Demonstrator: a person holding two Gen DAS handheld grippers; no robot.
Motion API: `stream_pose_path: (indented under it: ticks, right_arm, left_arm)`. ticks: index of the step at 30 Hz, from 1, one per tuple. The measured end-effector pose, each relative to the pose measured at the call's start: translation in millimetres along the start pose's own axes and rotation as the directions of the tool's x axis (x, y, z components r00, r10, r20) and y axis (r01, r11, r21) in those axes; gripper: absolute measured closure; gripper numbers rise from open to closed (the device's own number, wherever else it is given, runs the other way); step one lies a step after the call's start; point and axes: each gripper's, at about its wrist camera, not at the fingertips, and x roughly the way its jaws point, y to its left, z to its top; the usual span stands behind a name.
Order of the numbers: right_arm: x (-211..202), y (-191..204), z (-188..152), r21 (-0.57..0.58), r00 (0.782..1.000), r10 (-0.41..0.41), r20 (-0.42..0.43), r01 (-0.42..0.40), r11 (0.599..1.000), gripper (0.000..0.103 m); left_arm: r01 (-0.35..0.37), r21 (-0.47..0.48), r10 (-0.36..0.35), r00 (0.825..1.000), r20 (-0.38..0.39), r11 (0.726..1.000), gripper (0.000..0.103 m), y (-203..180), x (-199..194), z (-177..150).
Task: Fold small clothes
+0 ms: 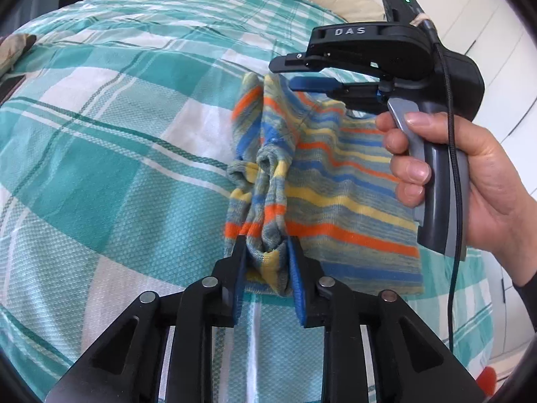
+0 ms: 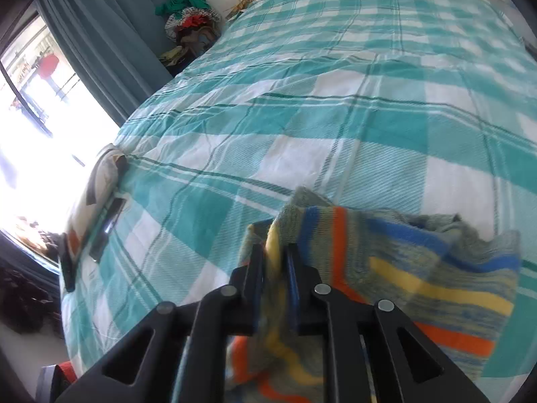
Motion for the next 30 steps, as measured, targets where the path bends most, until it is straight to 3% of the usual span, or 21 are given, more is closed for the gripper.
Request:
stream_pose_path:
  ticks: [2,4,8,12,15,18,19,22,25,30]
  right_arm:
    - [-12.7,2.3,-4.6,0.003,0.998,0.039,0.039,-0.039,0.999,0.052]
    - [-38.5,3.1,-11.7,-0.016,0.994,0.043,0.096,-0.042,0.999,0.052]
    - [-99.3,6.5,-45.9,-0.102,0.987,-0.049,0.153,0.065,0.993,0.052]
    - [-144.4,0.8,-120.7,-0.162,0.976,-0.122,0.180,0.152,0.975,0.048]
    - [-132.2,-18.6,-165.3,-0.095,0.985,-0.147,0.094,0.156,0.983,0.048]
    - [-108.6,-32.2,-197.7,-0.056,0.976,-0.217,-0.003,0.217,0.975,0.048]
    - [-110.8,-30.5,-204.1,-0.060,0.973,-0.232,0.010,0.232,0.971,0.048]
    - [-128.0,-18.1,-209.7,-0.072,0.961,-0.272,0.051,0.276,0.959,0.048]
    - [-148.3,1.0,-202.5,-0.127,0.935,-0.330,0.131,0.346,0.930,0.048]
    - [-159.3,26.3,-170.2,-0.171,0.912,-0.330,0.246,0.376,0.911,0.048]
  left_arm:
    - [-0.019,0.001,0.019,1.000,0.015,1.000,0.051,0.5,-8.1,-0.9]
    - [-0.026,0.004,0.025,0.999,0.046,1.000,0.043,1.5,-17.5,-2.2]
    - [-0.037,0.014,0.037,0.999,0.037,0.999,0.041,3.8,-16.2,-2.2]
    - [-0.111,0.031,0.110,0.994,0.014,0.993,0.041,12.4,-7.1,-5.2]
    - [-0.122,0.046,0.122,0.993,0.008,0.991,0.041,16.6,-7.3,-7.5]
    - [-0.136,0.068,0.136,0.991,0.006,0.988,0.040,17.4,-19.1,-12.3]
    - [-0.151,0.079,0.151,0.988,0.008,0.985,0.039,18.5,-24.0,-14.1]
    - [-0.174,0.091,0.173,0.985,0.023,0.980,0.031,25.6,-38.6,-17.9]
    - [-0.162,0.071,0.160,0.987,0.030,0.984,0.030,30.8,-45.6,-14.7]
    - [-0.128,0.057,0.126,0.991,0.033,0.990,0.030,23.0,-42.6,9.3]
